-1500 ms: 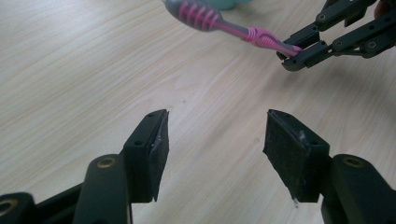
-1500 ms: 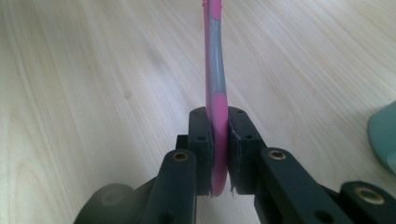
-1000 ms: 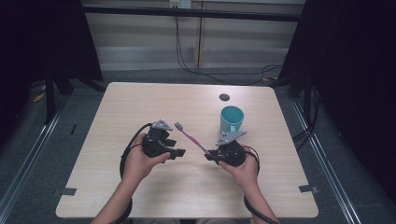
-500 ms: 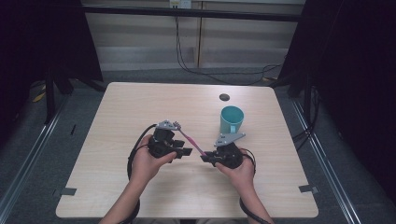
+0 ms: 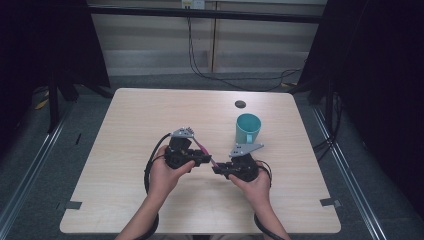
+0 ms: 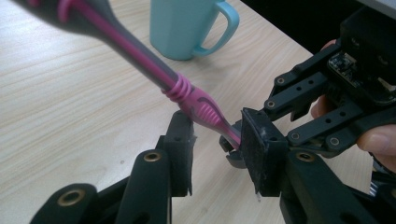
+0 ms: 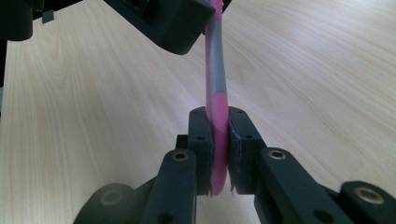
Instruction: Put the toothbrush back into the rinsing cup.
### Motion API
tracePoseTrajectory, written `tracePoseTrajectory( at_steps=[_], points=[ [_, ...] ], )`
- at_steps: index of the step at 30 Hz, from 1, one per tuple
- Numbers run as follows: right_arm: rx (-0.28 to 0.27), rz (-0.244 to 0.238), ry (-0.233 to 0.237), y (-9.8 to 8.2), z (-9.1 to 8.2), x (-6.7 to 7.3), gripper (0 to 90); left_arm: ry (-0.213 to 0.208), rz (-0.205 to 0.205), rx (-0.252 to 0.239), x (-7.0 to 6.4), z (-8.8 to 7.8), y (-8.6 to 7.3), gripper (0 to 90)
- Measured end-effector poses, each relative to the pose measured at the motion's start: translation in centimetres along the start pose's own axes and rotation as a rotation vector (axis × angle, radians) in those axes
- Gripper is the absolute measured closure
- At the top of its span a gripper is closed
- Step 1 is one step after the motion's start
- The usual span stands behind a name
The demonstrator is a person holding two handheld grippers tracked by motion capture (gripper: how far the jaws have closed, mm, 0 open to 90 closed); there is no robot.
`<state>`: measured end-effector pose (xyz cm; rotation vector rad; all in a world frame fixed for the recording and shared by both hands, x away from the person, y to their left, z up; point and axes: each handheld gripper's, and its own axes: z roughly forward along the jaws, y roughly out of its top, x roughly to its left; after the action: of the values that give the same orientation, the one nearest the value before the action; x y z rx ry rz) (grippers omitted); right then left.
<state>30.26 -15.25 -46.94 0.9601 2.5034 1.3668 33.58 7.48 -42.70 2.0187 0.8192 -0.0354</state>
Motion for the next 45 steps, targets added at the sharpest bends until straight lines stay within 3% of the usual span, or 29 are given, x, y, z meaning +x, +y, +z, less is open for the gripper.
tracePoseTrajectory(
  at_steps=[6,17,36,45],
  points=[
    [-0.017,0.016,0.002,-0.1,0.0,-0.1,81.1,0.005,-0.003,-0.005,-0.1,0.1,0.1,65.4],
    [-0.018,-0.002,0.007,0.2,-0.2,0.0,81.1,0.004,-0.023,-0.013,0.1,-0.1,0.0,63.5],
    [-0.029,0.03,0.043,0.5,0.5,0.5,81.0,-0.005,-0.048,-0.073,-0.1,0.0,0.3,72.4],
    [-0.037,0.035,0.059,0.5,0.6,0.7,80.7,-0.04,-0.06,-0.073,-0.5,-0.1,0.6,79.5]
  ],
)
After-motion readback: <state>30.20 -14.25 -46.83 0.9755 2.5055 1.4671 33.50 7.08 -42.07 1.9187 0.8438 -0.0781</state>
